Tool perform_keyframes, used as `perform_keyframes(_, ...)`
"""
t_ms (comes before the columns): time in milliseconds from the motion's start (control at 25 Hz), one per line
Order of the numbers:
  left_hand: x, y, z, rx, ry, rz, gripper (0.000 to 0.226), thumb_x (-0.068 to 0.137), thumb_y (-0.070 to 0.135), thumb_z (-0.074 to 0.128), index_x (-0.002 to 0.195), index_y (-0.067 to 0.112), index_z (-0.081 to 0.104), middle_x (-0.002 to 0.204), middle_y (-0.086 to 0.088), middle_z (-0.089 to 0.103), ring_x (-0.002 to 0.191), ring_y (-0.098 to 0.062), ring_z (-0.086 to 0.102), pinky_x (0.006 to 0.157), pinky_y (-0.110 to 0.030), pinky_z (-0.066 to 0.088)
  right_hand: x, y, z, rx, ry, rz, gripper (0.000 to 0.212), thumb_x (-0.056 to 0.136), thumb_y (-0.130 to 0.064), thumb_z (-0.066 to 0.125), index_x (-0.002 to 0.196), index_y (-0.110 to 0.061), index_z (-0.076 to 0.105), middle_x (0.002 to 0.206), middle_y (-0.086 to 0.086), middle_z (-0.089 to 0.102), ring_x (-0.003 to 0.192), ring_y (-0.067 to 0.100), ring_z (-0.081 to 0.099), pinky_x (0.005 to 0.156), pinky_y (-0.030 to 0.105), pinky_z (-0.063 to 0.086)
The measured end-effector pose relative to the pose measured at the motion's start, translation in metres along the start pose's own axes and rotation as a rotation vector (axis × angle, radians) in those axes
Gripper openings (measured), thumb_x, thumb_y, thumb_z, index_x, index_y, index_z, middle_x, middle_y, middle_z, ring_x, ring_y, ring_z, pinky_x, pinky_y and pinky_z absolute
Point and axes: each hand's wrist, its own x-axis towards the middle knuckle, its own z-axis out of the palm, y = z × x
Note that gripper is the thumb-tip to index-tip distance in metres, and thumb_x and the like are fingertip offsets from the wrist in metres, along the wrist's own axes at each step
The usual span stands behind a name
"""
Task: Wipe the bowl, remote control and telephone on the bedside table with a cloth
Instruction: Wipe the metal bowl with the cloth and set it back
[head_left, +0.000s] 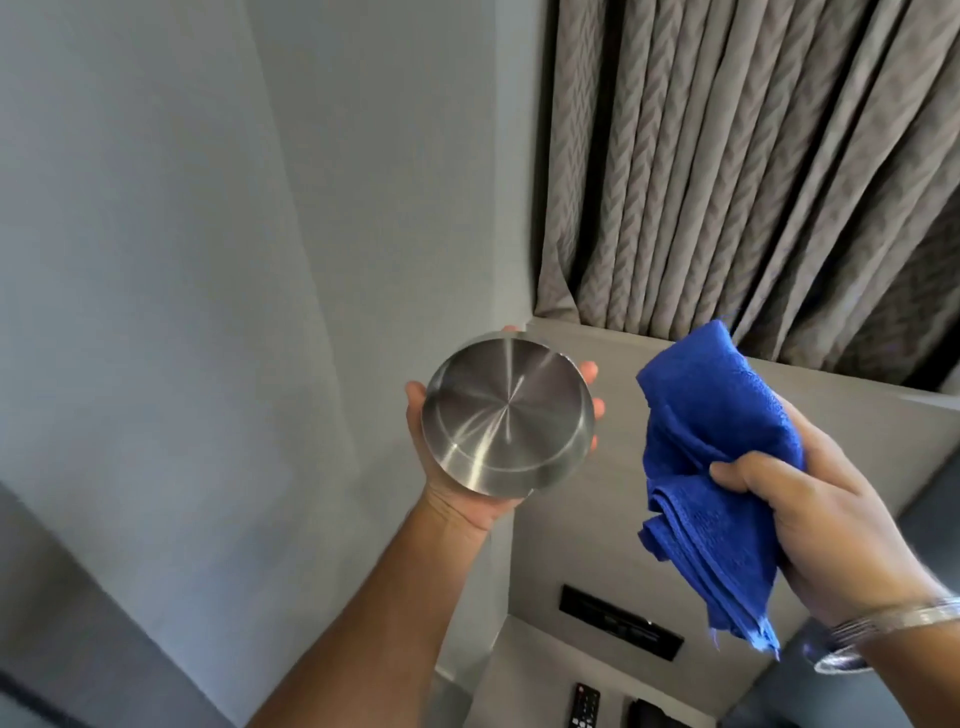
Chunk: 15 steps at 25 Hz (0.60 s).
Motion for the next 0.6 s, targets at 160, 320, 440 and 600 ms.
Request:
perform_keyframes(160, -0.006, 0.001, -0.004, 0.181, 0.316, 0.162, 0.084, 0.064, 0.067, 0.073, 0.133, 0.019, 0.06, 0.145, -0.018, 0.051, 0.131, -0.039, 0.049, 0.11, -0.057, 0.034, -0.004, 0.012, 0.007, -0.023, -0.065, -0.046, 0.059, 0.077, 0.005, 0.052, 0.117, -0.036, 0.061, 0.105, -0.005, 0.071, 0.1, 0.022, 0.066, 0.086, 0.045, 0.053)
perform_keyframes(320, -0.009, -0.018, -0.003, 0.33, 0.51, 0.13, 0.079, 0.054, 0.062, 0.087, 0.117, 0.015, 0.072, 0.117, -0.012, 0.071, 0.116, -0.032, 0.061, 0.111, -0.053, 0.035, 0.001, 0.012, 0.026, -0.497, -0.153, -0.361, 0.079, 0.071, 0.0, 0.05, 0.141, -0.035, 0.038, 0.144, -0.015, 0.047, 0.134, 0.004, 0.038, 0.106, 0.019, 0.033)
perform_keyframes(440, -0.007, -0.034, 0.005, 0.439, 0.472, -0.014, 0.076, 0.07, 0.066, 0.073, 0.121, 0.009, 0.07, 0.124, -0.014, 0.069, 0.124, -0.029, 0.059, 0.112, -0.042, 0.038, 0.008, 0.024, 0.044, -1.437, -0.291, -0.478, 0.077, 0.079, -0.023, 0.045, 0.149, -0.016, 0.016, 0.158, 0.006, 0.021, 0.145, 0.019, 0.016, 0.118, 0.032, 0.014)
perform_keyframes(600, -0.007, -0.04, -0.005, 0.381, 0.595, -0.007, 0.058, 0.056, 0.066, 0.083, 0.069, 0.011, 0.073, 0.071, -0.009, 0.069, 0.083, -0.031, 0.071, 0.088, -0.038, 0.056, 0.017, 0.009, 0.053, -1.258, -0.524, -0.241, 0.024, 0.074, -0.022, 0.046, 0.097, -0.021, 0.053, 0.098, 0.0, 0.064, 0.091, 0.023, 0.059, 0.08, 0.031, 0.046)
